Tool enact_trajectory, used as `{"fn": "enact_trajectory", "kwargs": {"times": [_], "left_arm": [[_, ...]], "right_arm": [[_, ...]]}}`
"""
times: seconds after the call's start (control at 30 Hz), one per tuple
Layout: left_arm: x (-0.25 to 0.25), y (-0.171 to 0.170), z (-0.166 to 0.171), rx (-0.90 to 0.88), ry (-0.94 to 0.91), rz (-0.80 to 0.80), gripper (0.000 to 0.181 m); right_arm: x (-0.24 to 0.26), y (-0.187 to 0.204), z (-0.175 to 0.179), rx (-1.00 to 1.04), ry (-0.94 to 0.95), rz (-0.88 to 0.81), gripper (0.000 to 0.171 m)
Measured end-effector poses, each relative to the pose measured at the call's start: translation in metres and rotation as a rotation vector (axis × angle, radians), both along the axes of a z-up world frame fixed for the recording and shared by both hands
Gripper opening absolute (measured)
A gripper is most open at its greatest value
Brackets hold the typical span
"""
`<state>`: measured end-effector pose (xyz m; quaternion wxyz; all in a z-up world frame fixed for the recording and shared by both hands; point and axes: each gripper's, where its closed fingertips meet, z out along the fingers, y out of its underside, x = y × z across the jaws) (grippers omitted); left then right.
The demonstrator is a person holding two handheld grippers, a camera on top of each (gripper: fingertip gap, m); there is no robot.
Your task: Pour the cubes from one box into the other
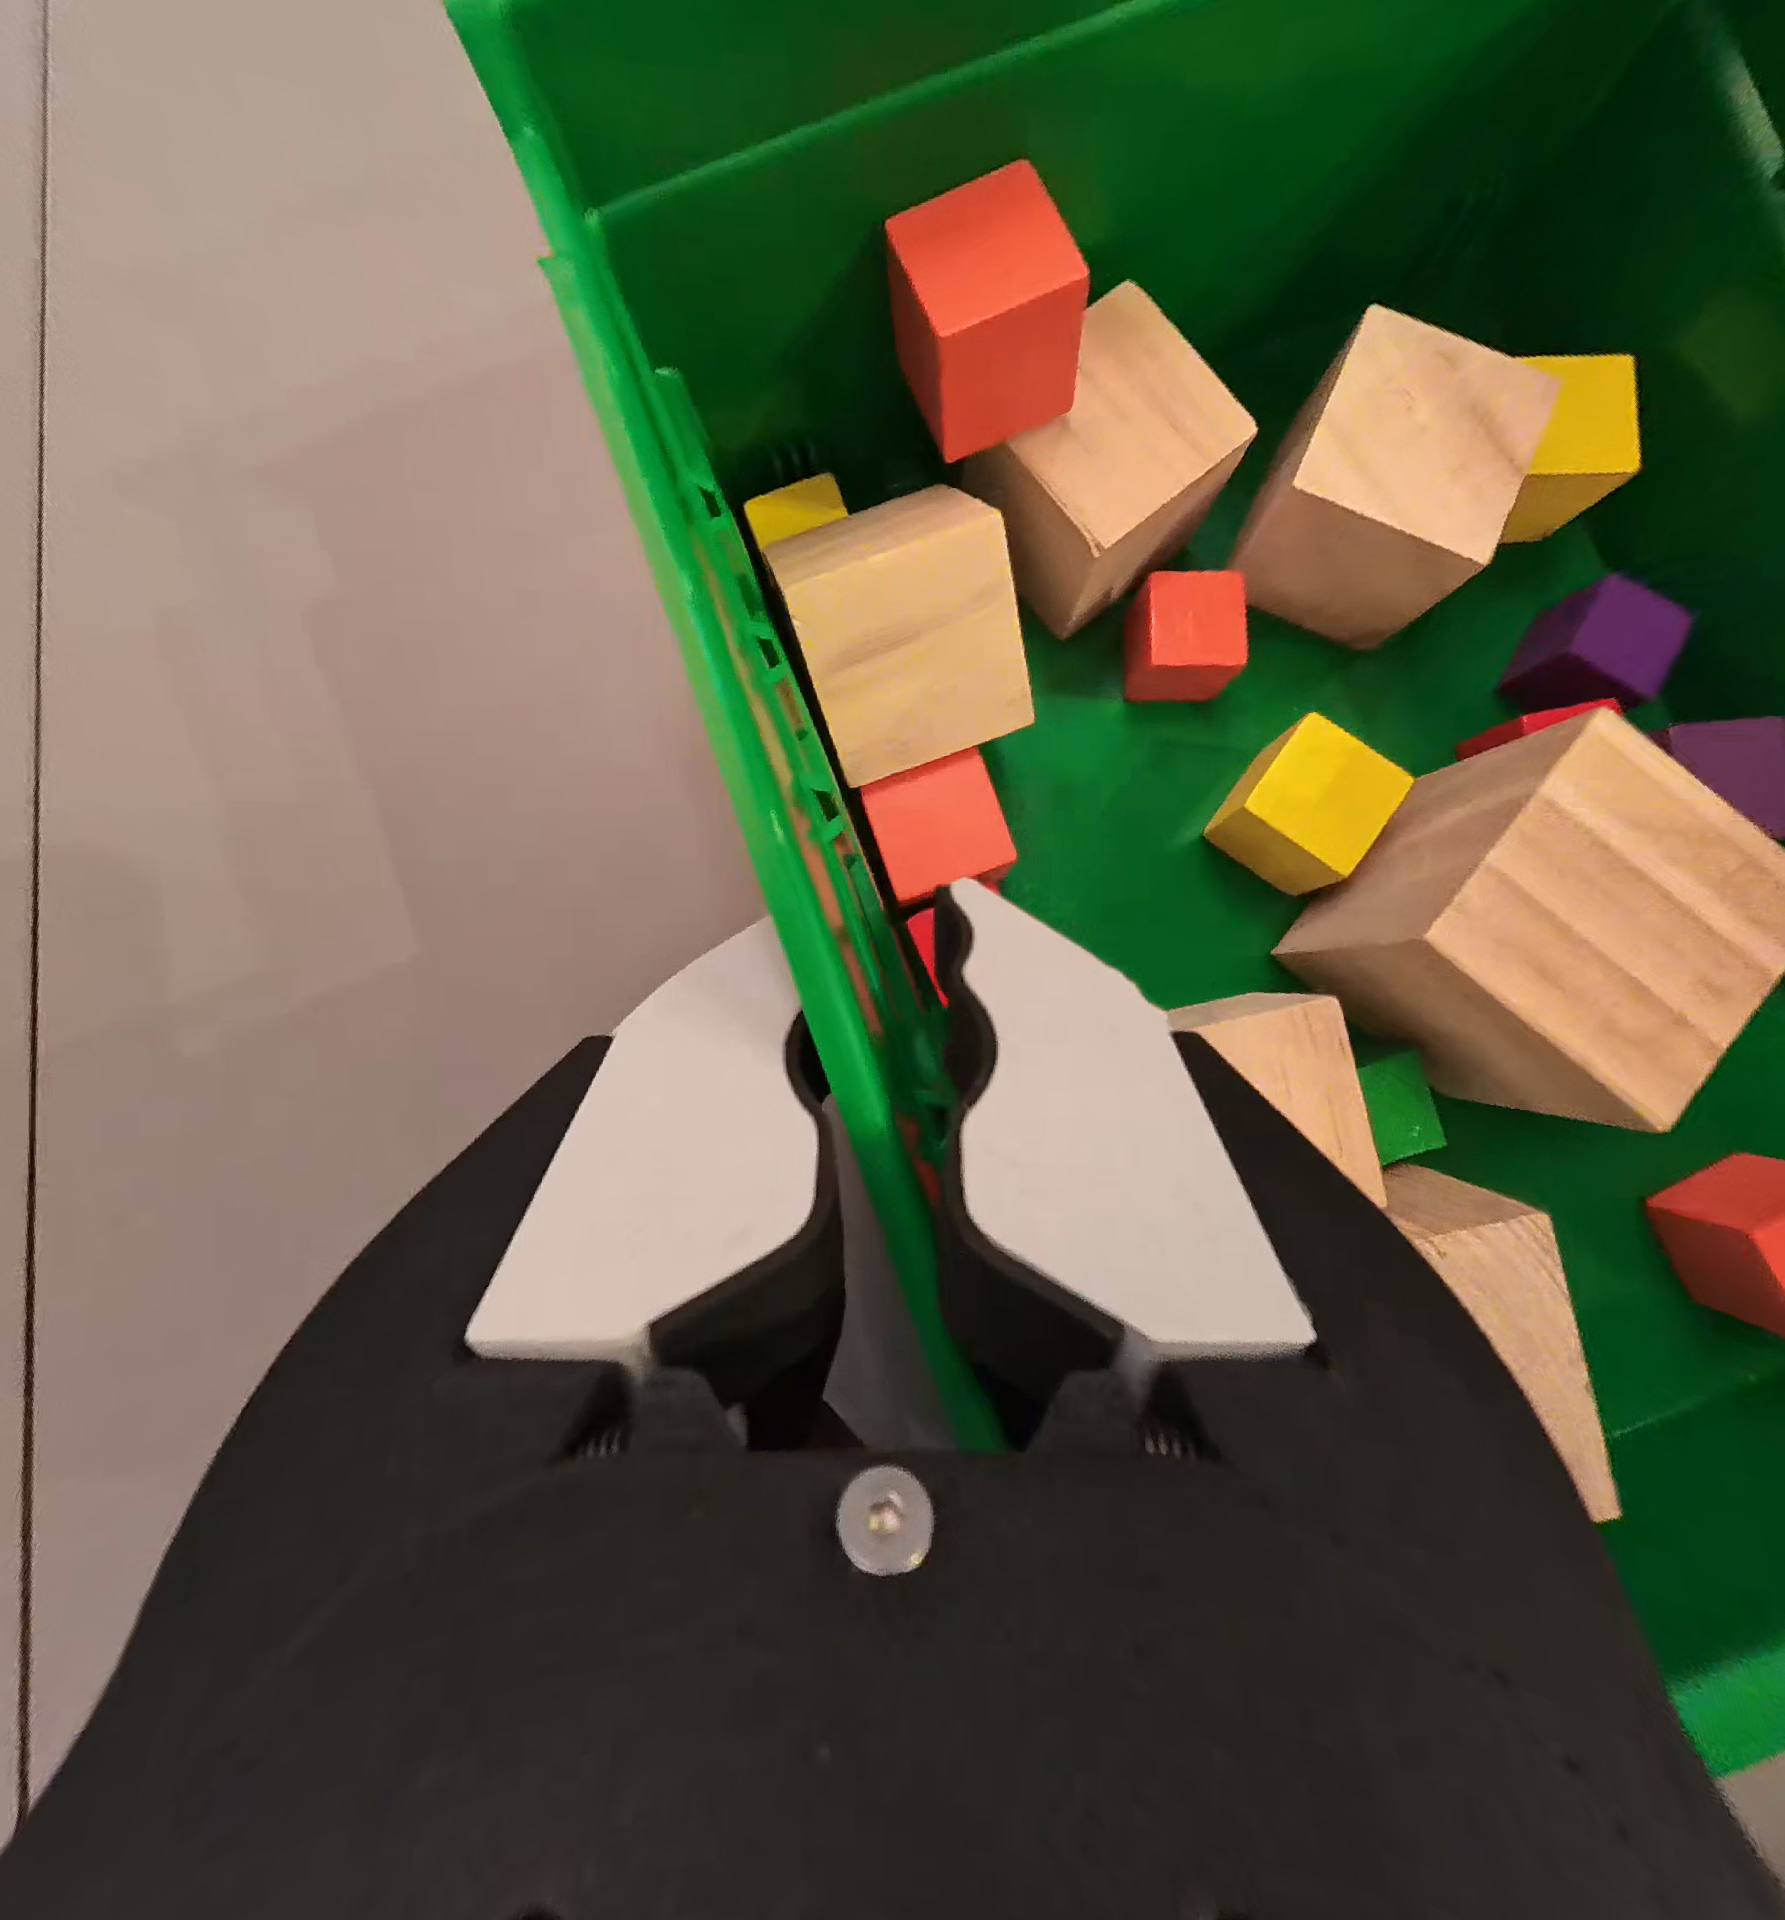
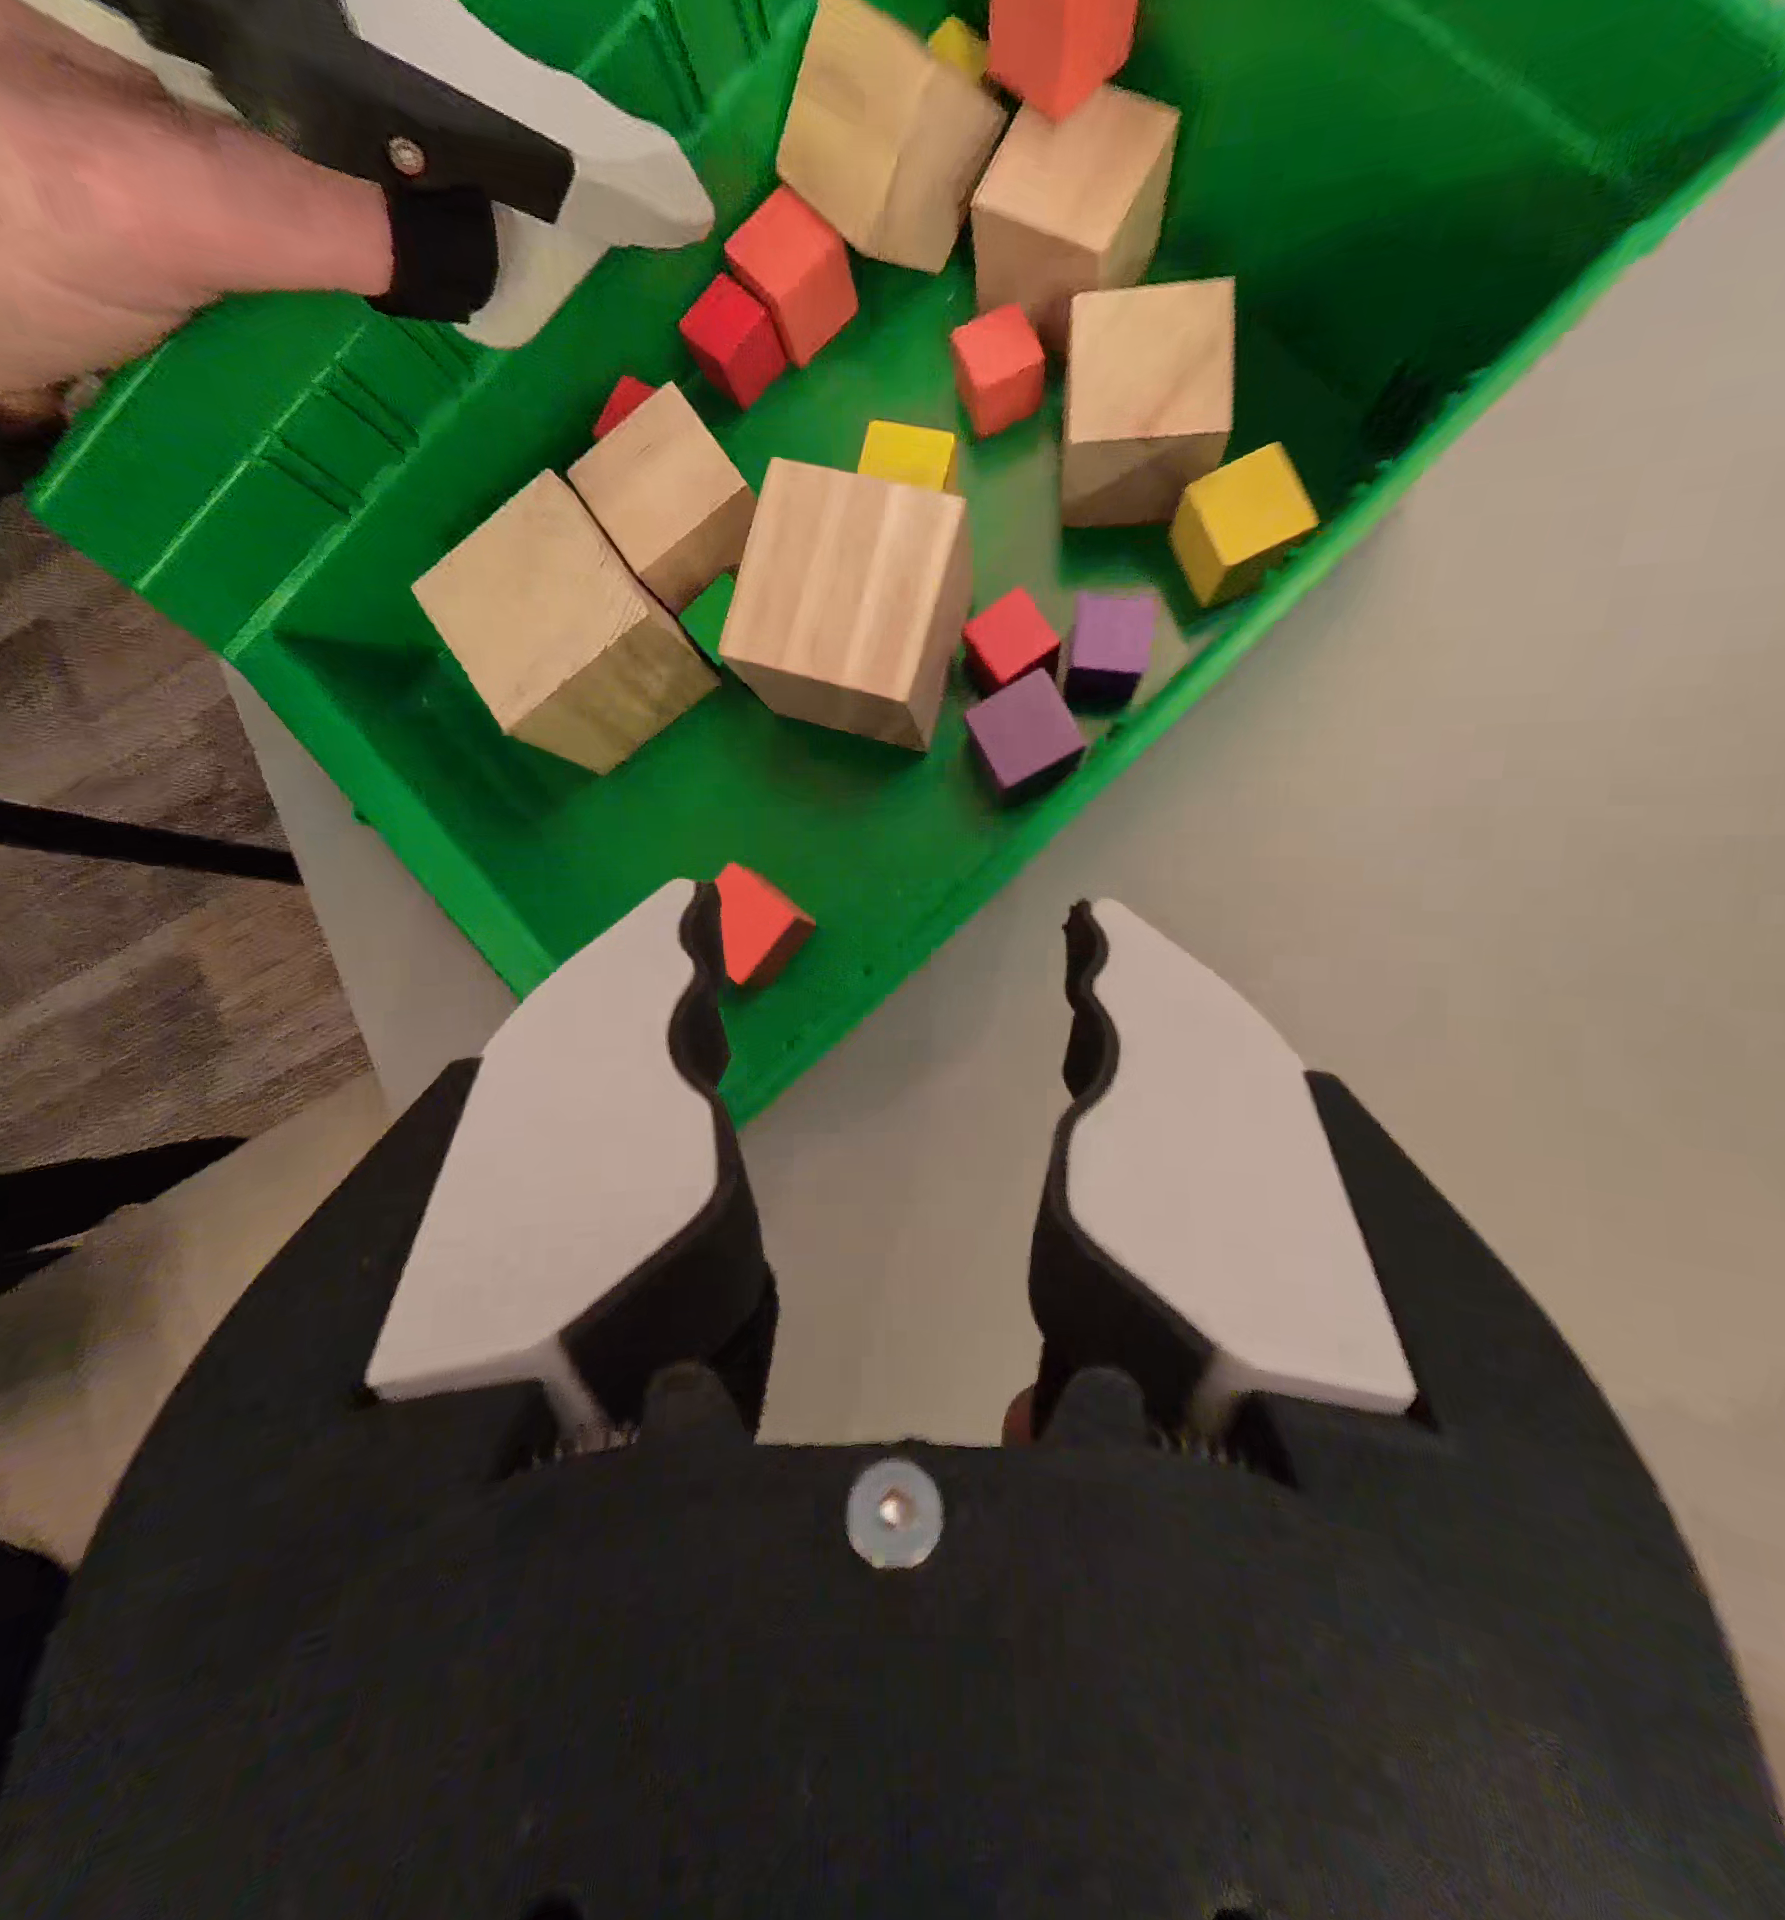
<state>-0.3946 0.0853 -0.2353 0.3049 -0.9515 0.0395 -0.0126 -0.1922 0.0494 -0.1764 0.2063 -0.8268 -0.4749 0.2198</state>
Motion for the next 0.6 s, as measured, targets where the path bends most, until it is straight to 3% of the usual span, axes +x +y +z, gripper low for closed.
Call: {"fn": "enact_trajectory", "kwargs": {"times": [0.13,0.27,0.6], "left_arm": [[0.010,-0.001,0.000,-0.016,-0.015,-0.021,0.012],[0.012,-0.004,0.000,-0.042,0.025,-0.023,0.008],[0.034,-0.004,0.021,-0.041,0.108,-0.080,0.004]], "right_arm": [[-0.008,0.000,-0.028,-0.136,-0.040,-0.015,0.054],[0.003,0.007,-0.033,-0.180,-0.034,-0.039,0.017],[0.026,-0.002,-0.031,-0.177,-0.037,-0.040,0.011]]}}
